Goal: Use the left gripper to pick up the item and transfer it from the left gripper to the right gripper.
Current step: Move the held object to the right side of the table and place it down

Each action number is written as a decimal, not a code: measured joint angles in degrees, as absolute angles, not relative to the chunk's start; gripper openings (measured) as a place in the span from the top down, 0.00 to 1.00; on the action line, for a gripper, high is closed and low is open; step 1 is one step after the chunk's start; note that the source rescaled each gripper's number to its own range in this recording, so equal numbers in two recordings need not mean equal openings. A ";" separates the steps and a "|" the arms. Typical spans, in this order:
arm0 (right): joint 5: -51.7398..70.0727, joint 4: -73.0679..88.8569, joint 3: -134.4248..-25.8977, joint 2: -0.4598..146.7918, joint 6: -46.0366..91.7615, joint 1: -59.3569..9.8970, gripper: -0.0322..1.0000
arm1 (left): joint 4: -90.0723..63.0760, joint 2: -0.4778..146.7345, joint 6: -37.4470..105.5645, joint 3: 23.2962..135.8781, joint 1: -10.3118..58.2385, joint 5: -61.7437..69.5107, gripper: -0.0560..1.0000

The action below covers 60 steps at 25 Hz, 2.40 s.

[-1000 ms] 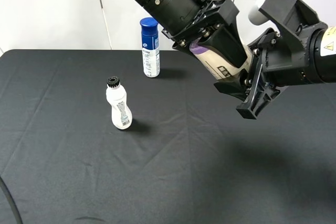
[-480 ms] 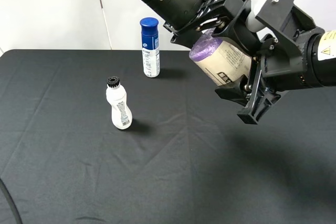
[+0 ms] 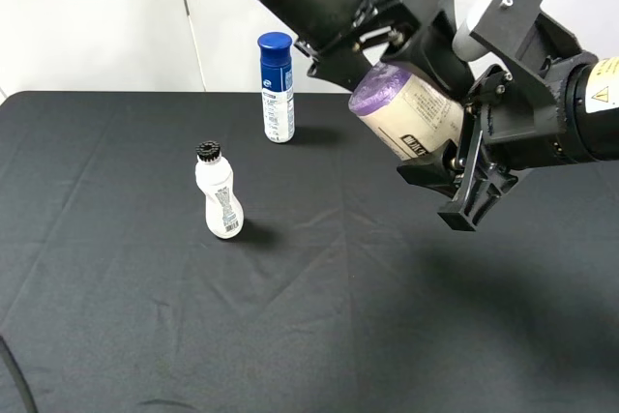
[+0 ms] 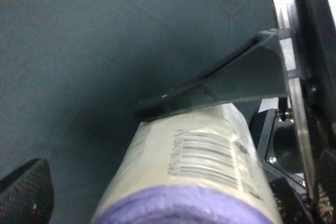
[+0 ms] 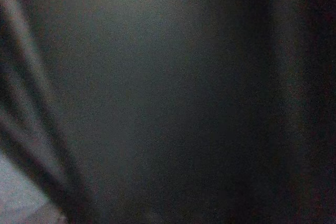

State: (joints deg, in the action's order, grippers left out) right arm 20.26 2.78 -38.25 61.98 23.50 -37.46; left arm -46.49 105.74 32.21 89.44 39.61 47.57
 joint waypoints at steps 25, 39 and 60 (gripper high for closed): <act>20.26 2.78 -38.25 61.98 23.50 -37.46 0.95 | -37.82 91.72 28.44 89.44 26.17 58.32 0.01; 20.19 2.78 -38.25 61.98 23.50 -37.46 0.95 | -16.57 75.85 17.35 89.44 24.90 66.60 0.00; 20.24 3.22 -38.25 61.98 22.43 -37.46 0.95 | 2.90 42.21 3.14 66.30 24.90 66.79 0.00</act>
